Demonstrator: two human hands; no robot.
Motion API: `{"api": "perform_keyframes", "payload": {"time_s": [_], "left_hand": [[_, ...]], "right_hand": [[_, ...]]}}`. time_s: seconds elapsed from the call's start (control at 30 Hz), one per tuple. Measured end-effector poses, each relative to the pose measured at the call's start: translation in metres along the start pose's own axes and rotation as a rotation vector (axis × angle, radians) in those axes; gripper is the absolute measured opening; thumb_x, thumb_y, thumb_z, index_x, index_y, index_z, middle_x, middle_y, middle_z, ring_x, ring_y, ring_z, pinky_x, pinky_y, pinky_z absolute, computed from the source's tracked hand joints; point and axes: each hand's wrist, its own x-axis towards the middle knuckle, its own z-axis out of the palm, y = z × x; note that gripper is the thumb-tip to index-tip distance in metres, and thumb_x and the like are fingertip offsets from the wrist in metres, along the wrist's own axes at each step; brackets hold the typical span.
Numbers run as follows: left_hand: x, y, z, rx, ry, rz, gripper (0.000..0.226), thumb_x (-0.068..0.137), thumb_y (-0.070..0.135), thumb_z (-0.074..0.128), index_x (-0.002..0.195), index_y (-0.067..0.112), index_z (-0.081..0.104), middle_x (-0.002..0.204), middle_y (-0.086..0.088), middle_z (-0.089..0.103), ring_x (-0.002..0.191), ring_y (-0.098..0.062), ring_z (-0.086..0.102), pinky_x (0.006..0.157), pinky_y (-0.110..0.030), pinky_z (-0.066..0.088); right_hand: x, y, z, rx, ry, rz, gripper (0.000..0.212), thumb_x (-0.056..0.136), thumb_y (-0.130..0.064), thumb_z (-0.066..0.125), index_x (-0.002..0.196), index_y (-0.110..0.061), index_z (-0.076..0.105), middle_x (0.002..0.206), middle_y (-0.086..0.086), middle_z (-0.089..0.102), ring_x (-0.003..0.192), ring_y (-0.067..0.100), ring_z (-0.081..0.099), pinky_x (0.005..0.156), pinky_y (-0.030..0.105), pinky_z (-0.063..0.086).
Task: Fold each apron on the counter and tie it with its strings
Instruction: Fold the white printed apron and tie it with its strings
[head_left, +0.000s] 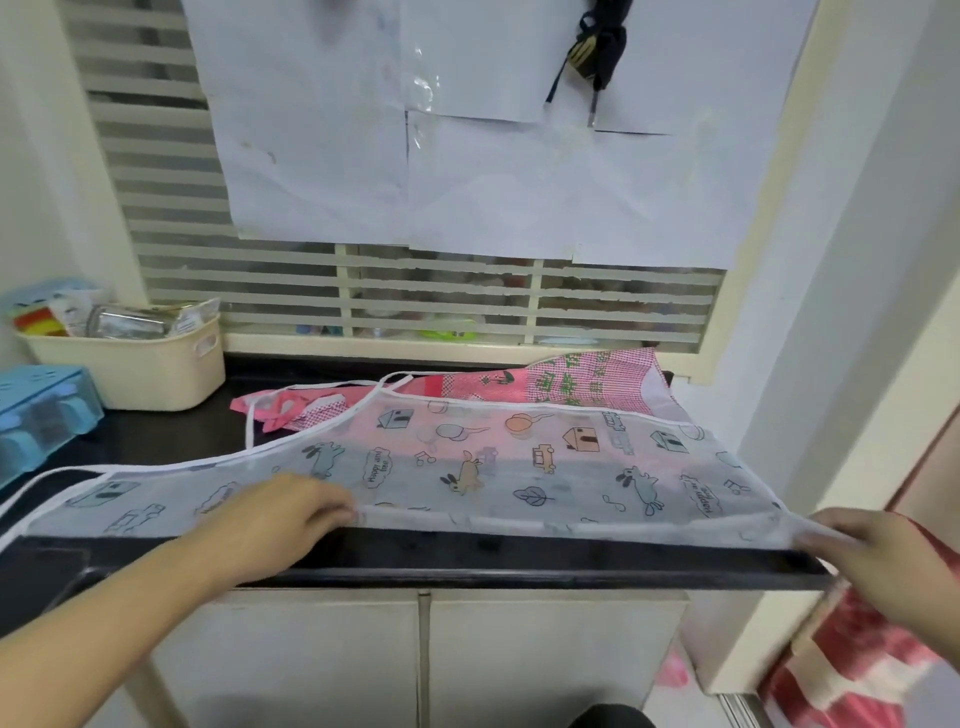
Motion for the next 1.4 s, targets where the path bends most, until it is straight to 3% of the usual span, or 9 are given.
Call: {"api": "perform_keyframes", "payload": {"time_s": [0.2,0.4,0.7,0.9,1.03,1.13,1.2,1.3,1.4], "left_hand": [[0.027,-0.004,-0.037,-0.067,0.030,-0.038,0.037,0.099,0.056,0.054,0.075,0.029,0.062,0.071,0.012,0.066,0.066,-0.005,0.061,0.071,-0.034,0.054],[0.086,0.018,-0.072,0.317,0.110,-0.077,0.034,0.106,0.055,0.036,0.077,0.039,0.044,0.074,0.014,0.058,0.074,-0.006,0.058,0.055,-0.027,0.040],[0.201,0.000,-0.027,0.377,0.121,-0.105,0.023,0.108,0.038,0.040,0.103,0.026,0.060,0.096,0.005,0.053,0.085,-0.021,0.053,0.078,-0.037,0.045],[0.226,0.028,0.032,0.220,0.291,-0.056,0.039,0.089,0.020,0.064,0.126,0.012,0.065,0.128,-0.013,0.058,0.116,-0.036,0.056,0.099,-0.048,0.047],[0.220,0.077,0.061,-0.129,0.011,0.056,0.055,0.105,0.056,0.038,0.158,0.042,0.033,0.172,0.005,0.014,0.160,-0.024,0.013,0.126,-0.062,0.017],[0.220,0.087,0.084,-0.060,-0.113,0.001,0.062,0.104,0.067,0.017,0.162,0.053,0.002,0.174,0.014,-0.009,0.161,-0.021,-0.011,0.126,-0.066,-0.005],[0.223,0.086,0.091,-0.021,-0.095,-0.018,0.063,0.103,0.068,0.011,0.162,0.053,-0.004,0.174,0.015,-0.011,0.161,-0.021,-0.013,0.124,-0.067,-0.008],[0.225,0.087,0.092,-0.003,-0.088,-0.031,0.063,0.102,0.069,0.009,0.161,0.053,-0.006,0.174,0.016,-0.011,0.161,-0.021,-0.014,0.124,-0.067,-0.010],[0.223,0.088,0.087,-0.107,-0.076,0.014,0.062,0.104,0.066,0.020,0.163,0.051,0.006,0.174,0.017,-0.008,0.161,-0.018,-0.014,0.126,-0.059,-0.013]], "right_hand": [[0.004,-0.009,-0.004,0.360,0.133,0.055,0.009,0.095,-0.004,0.072,0.093,-0.009,0.079,0.075,-0.005,0.079,0.061,0.002,0.072,0.058,0.011,0.052],[0.061,-0.007,0.016,0.229,0.155,0.063,0.015,0.101,-0.026,0.063,0.092,-0.023,0.074,0.081,0.003,0.076,0.080,0.024,0.072,0.071,0.036,0.056],[0.154,-0.013,0.061,0.078,0.108,0.106,0.040,0.103,-0.023,0.059,0.065,-0.020,0.045,0.060,0.002,0.043,0.058,0.023,0.046,0.057,0.034,0.033],[0.187,-0.007,0.101,-0.041,0.088,0.132,0.038,0.100,-0.028,0.061,0.070,-0.011,0.044,0.063,0.014,0.055,0.064,0.033,0.056,0.060,0.036,0.041],[0.198,-0.014,0.110,-0.133,0.082,0.170,0.037,0.099,-0.026,0.060,0.071,-0.007,0.045,0.065,0.014,0.056,0.066,0.033,0.054,0.063,0.037,0.044],[0.194,-0.034,0.110,-0.462,0.123,0.210,0.015,0.095,-0.020,0.058,0.089,-0.007,0.055,0.086,0.013,0.057,0.080,0.035,0.055,0.074,0.043,0.051],[0.187,-0.057,0.120,-0.649,0.231,0.076,0.036,0.086,-0.014,0.068,0.118,0.000,0.057,0.112,0.022,0.057,0.100,0.043,0.054,0.086,0.049,0.048],[0.147,-0.130,0.166,-0.310,0.152,-0.288,0.058,0.088,-0.013,0.071,0.142,-0.001,0.054,0.140,0.024,0.056,0.126,0.044,0.052,0.108,0.052,0.043],[0.096,-0.184,0.227,-0.215,-0.179,-0.472,0.055,0.107,-0.043,0.038,0.160,-0.030,0.035,0.168,0.003,0.031,0.154,0.024,0.026,0.128,0.043,0.018]]}}
